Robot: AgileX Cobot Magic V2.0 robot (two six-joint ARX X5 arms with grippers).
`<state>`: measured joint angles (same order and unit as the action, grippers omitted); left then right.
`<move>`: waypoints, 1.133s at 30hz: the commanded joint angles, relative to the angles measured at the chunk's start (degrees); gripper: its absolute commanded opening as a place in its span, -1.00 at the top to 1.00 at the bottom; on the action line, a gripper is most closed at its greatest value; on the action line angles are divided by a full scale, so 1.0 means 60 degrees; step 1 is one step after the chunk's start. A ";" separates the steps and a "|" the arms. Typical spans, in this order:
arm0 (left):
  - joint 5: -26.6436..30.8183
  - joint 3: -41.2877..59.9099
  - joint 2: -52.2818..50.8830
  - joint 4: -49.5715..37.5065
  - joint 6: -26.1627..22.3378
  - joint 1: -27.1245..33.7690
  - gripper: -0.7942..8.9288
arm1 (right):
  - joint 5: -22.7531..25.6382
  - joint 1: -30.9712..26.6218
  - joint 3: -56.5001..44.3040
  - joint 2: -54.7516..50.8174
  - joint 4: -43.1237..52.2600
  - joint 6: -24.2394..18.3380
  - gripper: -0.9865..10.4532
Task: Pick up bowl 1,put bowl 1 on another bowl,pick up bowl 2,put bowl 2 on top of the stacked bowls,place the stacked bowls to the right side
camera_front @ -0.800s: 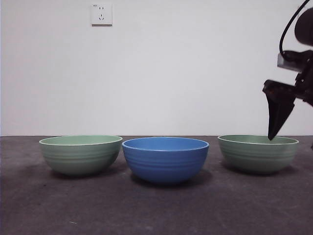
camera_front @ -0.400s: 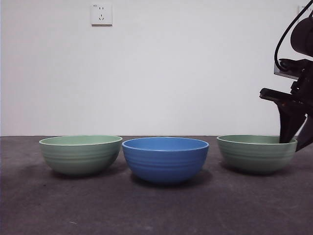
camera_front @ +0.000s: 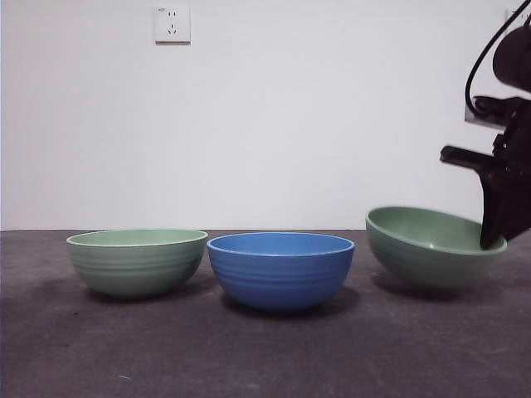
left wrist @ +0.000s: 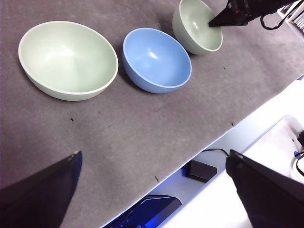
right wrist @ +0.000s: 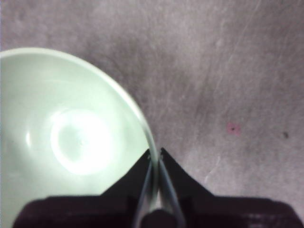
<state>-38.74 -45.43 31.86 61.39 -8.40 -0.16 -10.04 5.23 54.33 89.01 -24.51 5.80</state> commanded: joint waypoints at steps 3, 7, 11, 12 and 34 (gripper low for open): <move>-0.0051 -0.0011 -0.0007 -0.0029 -0.0102 -0.0029 -0.47 | -0.0062 0.0291 0.0739 -0.0823 -0.0576 0.0127 0.85; -0.0051 -0.0011 -0.0004 -0.0124 -0.0102 -0.0029 -0.47 | -0.0051 0.1005 0.1559 -0.1169 -0.1610 -0.0138 0.85; -0.0051 -0.0011 -0.0004 -0.0178 -0.0102 -0.0029 -0.47 | -0.0018 0.1960 0.2084 -0.1173 -0.1985 -0.0124 0.85; -0.0051 -0.0015 -0.0004 -0.0178 -0.0102 -0.0029 -0.47 | 0.0022 0.2215 0.2091 -0.1173 -0.1898 -0.0120 0.85; -0.0051 -0.0011 -0.0004 -0.0142 -0.0098 -0.0033 -0.47 | 0.0769 0.4288 0.2091 0.1333 -0.1071 0.0229 0.85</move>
<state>-38.74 -45.43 31.86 60.80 -8.40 -0.16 -5.50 30.79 66.87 96.25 -31.35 6.63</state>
